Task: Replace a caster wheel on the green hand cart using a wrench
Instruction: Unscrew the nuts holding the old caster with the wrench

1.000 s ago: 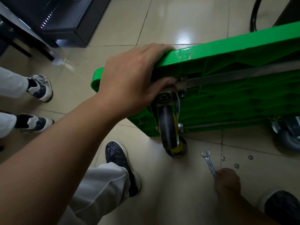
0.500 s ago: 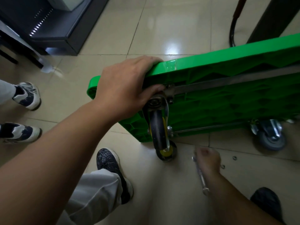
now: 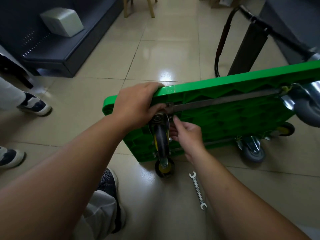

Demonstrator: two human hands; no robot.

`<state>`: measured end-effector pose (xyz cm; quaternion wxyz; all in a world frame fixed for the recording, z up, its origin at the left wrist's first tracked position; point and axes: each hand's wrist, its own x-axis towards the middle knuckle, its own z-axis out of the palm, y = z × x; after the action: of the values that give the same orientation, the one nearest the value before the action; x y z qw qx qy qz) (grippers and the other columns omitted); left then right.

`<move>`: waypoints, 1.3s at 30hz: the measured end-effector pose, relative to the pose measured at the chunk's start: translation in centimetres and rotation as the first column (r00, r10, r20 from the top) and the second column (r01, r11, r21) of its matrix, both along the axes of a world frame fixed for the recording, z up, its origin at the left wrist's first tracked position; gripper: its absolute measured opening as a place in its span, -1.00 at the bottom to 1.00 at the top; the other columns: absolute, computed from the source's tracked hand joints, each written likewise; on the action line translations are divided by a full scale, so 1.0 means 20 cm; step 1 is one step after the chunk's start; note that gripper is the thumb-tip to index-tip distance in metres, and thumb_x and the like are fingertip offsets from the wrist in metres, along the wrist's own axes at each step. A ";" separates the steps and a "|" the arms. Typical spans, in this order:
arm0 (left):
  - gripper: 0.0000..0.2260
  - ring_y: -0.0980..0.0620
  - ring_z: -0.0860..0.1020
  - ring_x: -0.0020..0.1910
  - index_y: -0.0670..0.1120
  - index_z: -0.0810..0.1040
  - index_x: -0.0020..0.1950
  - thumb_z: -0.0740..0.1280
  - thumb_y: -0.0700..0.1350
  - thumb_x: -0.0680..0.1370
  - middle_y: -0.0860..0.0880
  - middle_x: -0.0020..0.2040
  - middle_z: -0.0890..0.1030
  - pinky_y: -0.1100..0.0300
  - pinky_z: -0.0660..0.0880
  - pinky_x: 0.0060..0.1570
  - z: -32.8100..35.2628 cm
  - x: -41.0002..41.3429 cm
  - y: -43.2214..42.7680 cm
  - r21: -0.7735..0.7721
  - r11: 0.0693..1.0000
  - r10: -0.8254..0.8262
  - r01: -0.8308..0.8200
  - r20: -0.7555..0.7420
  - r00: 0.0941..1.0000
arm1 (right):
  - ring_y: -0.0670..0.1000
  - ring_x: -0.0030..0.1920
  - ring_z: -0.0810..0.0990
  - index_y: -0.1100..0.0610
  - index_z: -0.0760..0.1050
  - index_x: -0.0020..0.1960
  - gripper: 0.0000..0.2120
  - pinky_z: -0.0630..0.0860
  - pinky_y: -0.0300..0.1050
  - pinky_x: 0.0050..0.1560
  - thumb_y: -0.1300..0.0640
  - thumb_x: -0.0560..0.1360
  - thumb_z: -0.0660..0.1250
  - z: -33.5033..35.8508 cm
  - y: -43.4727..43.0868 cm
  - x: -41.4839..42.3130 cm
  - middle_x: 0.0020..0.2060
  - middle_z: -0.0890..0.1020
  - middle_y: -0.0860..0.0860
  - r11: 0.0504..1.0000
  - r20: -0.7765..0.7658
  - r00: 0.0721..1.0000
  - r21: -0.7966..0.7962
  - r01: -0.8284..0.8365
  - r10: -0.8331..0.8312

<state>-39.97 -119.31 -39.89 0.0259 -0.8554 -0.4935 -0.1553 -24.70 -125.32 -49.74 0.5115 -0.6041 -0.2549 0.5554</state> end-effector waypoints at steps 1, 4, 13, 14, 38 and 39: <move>-0.52 -0.04 0.56 0.26 0.07 0.43 0.45 0.36 0.17 0.56 0.08 0.33 0.58 0.02 0.53 0.08 0.00 0.00 0.00 0.000 1.000 -0.002 0.002 0.003 1.000 | 0.01 -0.25 0.68 0.18 0.66 -0.16 -0.72 0.54 -0.18 -0.30 -0.01 0.59 0.37 -0.01 0.01 0.00 -0.23 0.73 0.12 1.000 -0.005 1.000 -0.012 0.005 -0.005; -0.52 -0.05 0.56 0.26 0.07 0.43 0.45 0.36 0.17 0.56 0.08 0.33 0.58 0.02 0.52 0.06 0.00 -0.01 0.01 0.007 1.000 -0.006 0.006 0.007 1.000 | -0.01 -0.22 0.70 0.19 0.67 -0.13 -0.75 0.56 -0.19 -0.28 0.00 0.56 0.40 -0.01 0.03 0.00 -0.20 0.74 0.09 0.999 -0.039 0.999 -0.041 -0.001 -0.001; -0.53 -0.03 0.57 0.23 0.08 0.43 0.44 0.36 0.17 0.56 0.09 0.31 0.59 0.04 0.51 0.04 -0.01 0.00 0.02 0.012 1.000 -0.007 0.007 0.003 1.000 | 0.08 -0.16 0.72 0.22 0.68 -0.10 -0.76 0.66 0.02 -0.03 0.02 0.51 0.48 -0.03 0.07 -0.03 -0.21 0.74 0.09 0.997 0.047 0.997 -0.057 0.057 -0.054; -0.53 -0.03 0.57 0.23 0.08 0.43 0.44 0.36 0.17 0.56 0.09 0.31 0.59 0.05 0.50 0.04 -0.01 0.00 0.02 0.011 1.000 -0.007 0.007 0.002 1.000 | 0.07 -0.16 0.72 0.20 0.68 -0.11 -0.76 0.66 0.01 -0.05 0.01 0.50 0.49 -0.02 0.07 -0.03 -0.22 0.74 0.08 0.996 0.086 0.994 -0.054 0.069 -0.064; -0.54 -0.02 0.57 0.22 0.08 0.44 0.43 0.36 0.17 0.56 0.10 0.29 0.59 0.06 0.47 0.02 -0.02 -0.01 0.02 0.021 1.000 -0.010 0.010 0.009 1.000 | 0.03 -0.14 0.57 0.11 0.52 -0.17 -0.81 0.41 -0.16 -0.20 0.20 0.40 0.54 0.01 0.00 -0.03 -0.21 0.58 -0.02 0.917 0.781 0.587 0.368 -0.153 -0.215; -0.54 -0.02 0.57 0.22 0.08 0.44 0.43 0.36 0.17 0.56 0.10 0.29 0.59 0.06 0.48 0.02 -0.02 -0.01 0.02 0.022 1.000 -0.010 0.010 0.010 1.000 | 0.05 -0.12 0.55 0.13 0.51 -0.16 -0.81 0.41 -0.14 -0.19 0.22 0.39 0.54 0.00 0.00 -0.03 -0.18 0.57 -0.01 0.904 0.794 0.559 0.393 -0.172 -0.239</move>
<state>-40.08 -118.99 -40.23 0.0317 -0.8567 -0.4876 -0.1653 -25.30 -125.41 -49.79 0.4610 -0.6704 -0.5676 0.1259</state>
